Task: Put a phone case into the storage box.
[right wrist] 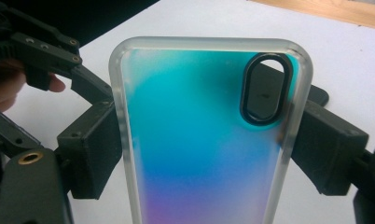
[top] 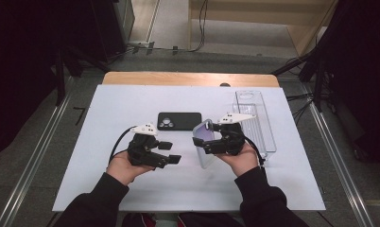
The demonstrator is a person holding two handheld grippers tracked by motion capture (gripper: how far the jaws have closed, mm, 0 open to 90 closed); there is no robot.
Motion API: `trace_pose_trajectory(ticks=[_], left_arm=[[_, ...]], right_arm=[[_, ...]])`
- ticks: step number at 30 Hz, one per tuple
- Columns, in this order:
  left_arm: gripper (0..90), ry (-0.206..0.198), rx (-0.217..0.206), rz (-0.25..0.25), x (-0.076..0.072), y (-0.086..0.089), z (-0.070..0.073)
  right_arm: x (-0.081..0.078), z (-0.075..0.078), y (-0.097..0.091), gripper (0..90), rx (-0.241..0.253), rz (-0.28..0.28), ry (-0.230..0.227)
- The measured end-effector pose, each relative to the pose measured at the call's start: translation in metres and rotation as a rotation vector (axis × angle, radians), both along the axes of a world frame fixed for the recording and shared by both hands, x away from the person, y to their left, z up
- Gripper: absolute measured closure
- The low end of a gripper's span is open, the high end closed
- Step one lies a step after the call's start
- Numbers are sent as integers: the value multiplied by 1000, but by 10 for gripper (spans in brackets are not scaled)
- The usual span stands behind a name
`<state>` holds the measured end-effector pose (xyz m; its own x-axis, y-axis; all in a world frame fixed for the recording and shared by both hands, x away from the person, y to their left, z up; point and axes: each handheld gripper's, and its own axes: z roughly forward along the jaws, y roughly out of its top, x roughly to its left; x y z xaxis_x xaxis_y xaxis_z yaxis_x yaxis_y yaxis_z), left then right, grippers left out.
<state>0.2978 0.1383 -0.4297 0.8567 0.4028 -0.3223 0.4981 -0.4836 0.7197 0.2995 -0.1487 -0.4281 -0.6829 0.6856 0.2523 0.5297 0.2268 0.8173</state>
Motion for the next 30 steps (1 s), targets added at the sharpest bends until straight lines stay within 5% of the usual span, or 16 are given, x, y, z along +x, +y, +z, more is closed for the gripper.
trace_pose_trajectory(ticks=[16, 30], left_arm=[[319, -18, 24, 4, -14, 27, -22], [320, 12, 49, 102, -27, 58, -27]], right_arm=[[1, 5, -8, 149, 7, 11, 2], [3, 15, -20, 150, 21, 3, 5]])
